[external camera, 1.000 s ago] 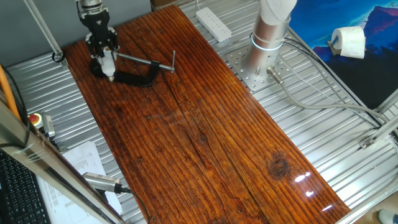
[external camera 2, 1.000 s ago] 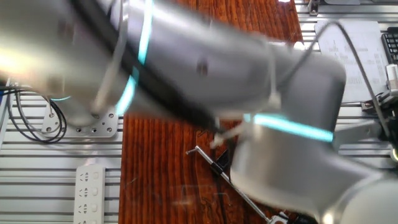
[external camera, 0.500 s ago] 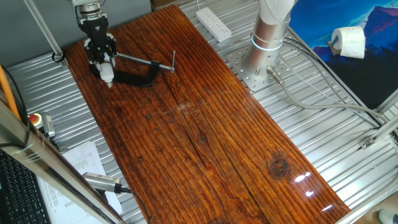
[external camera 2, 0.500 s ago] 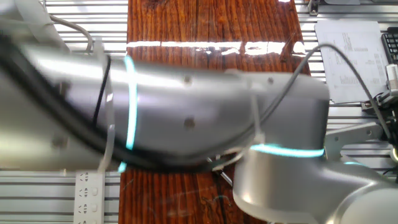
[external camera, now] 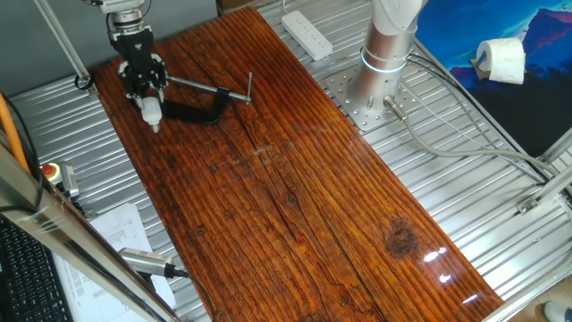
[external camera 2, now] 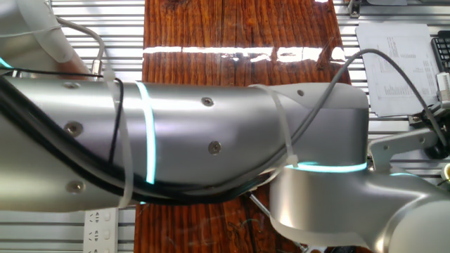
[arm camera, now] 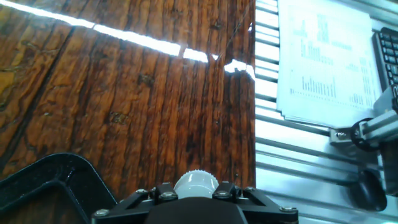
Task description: Take out the light bulb by rotating it
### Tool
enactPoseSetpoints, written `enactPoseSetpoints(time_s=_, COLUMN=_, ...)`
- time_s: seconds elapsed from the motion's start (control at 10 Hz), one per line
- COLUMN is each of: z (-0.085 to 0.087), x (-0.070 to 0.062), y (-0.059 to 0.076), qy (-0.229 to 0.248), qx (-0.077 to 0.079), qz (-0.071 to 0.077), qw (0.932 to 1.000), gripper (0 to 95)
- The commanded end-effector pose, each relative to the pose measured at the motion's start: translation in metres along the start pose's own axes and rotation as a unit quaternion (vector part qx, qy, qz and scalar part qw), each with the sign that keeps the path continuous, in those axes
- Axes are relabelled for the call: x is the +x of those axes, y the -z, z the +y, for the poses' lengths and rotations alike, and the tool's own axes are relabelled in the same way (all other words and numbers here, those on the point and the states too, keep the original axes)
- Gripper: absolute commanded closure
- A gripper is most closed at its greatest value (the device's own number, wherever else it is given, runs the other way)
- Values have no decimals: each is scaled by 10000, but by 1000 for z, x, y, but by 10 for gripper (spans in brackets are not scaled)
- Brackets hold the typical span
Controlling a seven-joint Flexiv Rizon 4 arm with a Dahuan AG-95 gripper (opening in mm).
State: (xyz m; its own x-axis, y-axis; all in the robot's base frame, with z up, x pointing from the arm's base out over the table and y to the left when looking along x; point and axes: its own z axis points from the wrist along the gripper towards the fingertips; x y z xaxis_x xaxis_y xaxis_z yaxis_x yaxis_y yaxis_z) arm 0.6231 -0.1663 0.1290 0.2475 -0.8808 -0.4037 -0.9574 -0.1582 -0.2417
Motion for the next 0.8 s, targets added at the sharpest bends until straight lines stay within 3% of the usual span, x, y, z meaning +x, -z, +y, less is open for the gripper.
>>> enactPoseSetpoints(time_s=0.1, z=-3, x=-3, y=-8, qy=-10, qx=7, qz=-66, qw=10000, gripper=950)
enactPoseSetpoints(time_s=0.3, z=6, x=4, y=-32, qy=-139, qx=60, qz=-261, qw=9995, gripper=950)
enactPoseSetpoints(time_s=0.4, z=11, x=8, y=-36, qy=-113, qx=39, qz=-368, qw=9993, gripper=950)
enactPoseSetpoints(time_s=0.5, z=6, x=2, y=-32, qy=-41, qx=-166, qz=-368, qw=9992, gripper=950)
enactPoseSetpoints(time_s=0.6, z=5, x=-2, y=-29, qy=-63, qx=-164, qz=-294, qw=9994, gripper=950)
enactPoseSetpoints(time_s=0.8, z=8, x=2, y=-35, qy=-128, qx=5, qz=-361, qw=9993, gripper=950)
